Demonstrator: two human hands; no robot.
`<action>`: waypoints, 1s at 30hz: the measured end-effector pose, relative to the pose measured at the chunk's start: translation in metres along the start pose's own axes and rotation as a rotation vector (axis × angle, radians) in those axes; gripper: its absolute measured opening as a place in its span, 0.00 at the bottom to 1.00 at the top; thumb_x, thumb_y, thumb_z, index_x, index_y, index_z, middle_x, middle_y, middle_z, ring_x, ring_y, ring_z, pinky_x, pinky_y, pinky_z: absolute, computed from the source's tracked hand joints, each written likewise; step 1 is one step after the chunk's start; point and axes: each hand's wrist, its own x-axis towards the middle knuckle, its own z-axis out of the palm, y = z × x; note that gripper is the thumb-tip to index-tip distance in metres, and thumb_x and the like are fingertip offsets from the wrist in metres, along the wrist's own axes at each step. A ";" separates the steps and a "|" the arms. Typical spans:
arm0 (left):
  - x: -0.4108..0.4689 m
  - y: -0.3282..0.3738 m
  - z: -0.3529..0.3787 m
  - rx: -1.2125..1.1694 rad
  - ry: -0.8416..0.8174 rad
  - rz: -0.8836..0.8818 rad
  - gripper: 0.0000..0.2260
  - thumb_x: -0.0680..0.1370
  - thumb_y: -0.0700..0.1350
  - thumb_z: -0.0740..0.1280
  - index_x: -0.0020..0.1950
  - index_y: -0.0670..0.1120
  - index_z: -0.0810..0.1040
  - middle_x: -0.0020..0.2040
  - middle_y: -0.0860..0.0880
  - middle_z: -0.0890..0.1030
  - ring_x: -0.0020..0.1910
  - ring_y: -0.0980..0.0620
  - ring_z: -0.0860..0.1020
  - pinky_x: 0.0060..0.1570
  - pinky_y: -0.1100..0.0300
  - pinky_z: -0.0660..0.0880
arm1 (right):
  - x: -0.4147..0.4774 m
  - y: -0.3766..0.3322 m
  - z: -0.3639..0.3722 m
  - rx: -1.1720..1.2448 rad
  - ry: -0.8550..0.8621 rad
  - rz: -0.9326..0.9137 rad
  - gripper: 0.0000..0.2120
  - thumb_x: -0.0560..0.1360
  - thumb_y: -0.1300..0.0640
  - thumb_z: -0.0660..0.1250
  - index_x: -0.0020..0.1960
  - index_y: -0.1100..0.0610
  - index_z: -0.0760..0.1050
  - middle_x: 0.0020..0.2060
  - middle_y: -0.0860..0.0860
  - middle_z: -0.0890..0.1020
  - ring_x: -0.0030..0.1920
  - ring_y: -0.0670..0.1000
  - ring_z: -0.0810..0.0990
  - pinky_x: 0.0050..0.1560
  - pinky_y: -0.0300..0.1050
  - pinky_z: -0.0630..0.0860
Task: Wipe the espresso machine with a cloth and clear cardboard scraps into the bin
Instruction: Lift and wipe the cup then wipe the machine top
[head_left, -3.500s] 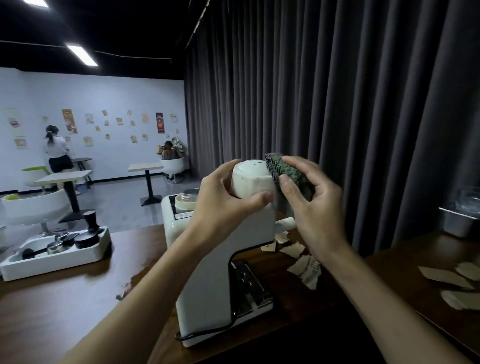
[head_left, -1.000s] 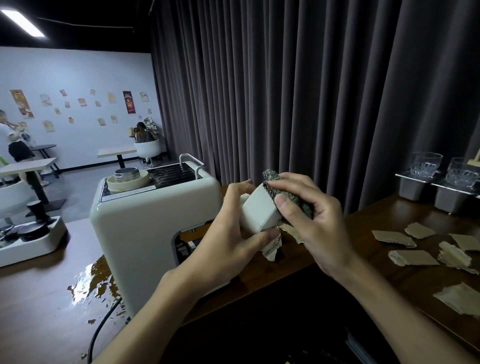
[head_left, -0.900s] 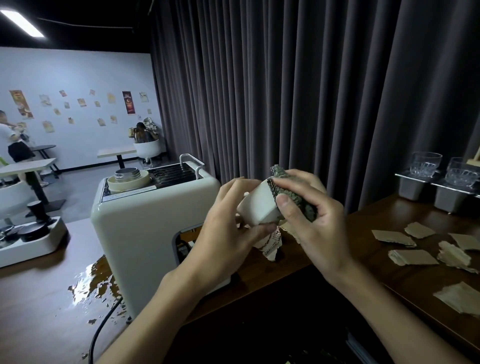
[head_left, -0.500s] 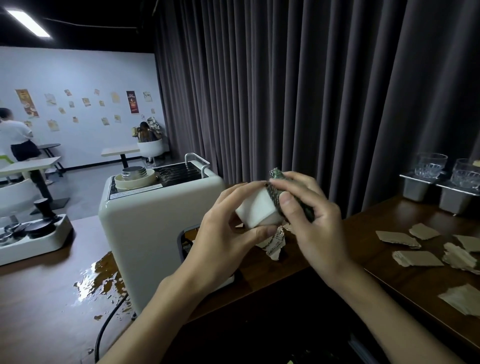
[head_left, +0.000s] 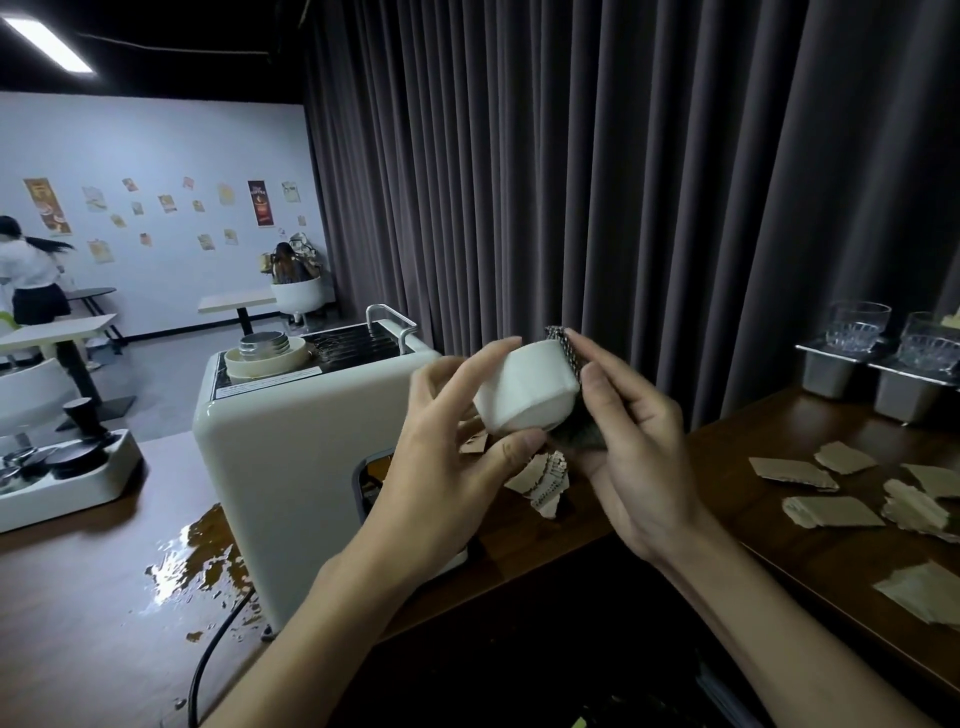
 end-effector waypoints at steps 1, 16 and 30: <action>0.000 -0.001 -0.002 0.117 0.023 -0.019 0.29 0.74 0.51 0.74 0.71 0.68 0.67 0.61 0.54 0.68 0.58 0.54 0.77 0.58 0.55 0.78 | -0.001 0.000 0.001 -0.109 0.029 -0.080 0.15 0.76 0.51 0.64 0.61 0.45 0.79 0.66 0.51 0.75 0.66 0.52 0.76 0.54 0.52 0.80; -0.003 -0.003 0.000 0.026 0.087 0.029 0.24 0.73 0.53 0.74 0.68 0.62 0.72 0.57 0.47 0.79 0.55 0.44 0.82 0.55 0.48 0.79 | 0.001 -0.001 0.009 -0.283 0.053 -0.226 0.13 0.78 0.51 0.63 0.60 0.46 0.80 0.65 0.49 0.76 0.65 0.50 0.75 0.58 0.47 0.77; -0.006 0.004 0.005 -0.076 0.017 0.024 0.24 0.74 0.53 0.74 0.69 0.60 0.72 0.57 0.49 0.81 0.55 0.46 0.82 0.55 0.48 0.80 | -0.010 0.007 0.012 -0.495 0.061 -0.345 0.15 0.79 0.47 0.61 0.64 0.46 0.77 0.66 0.47 0.74 0.68 0.46 0.72 0.62 0.38 0.74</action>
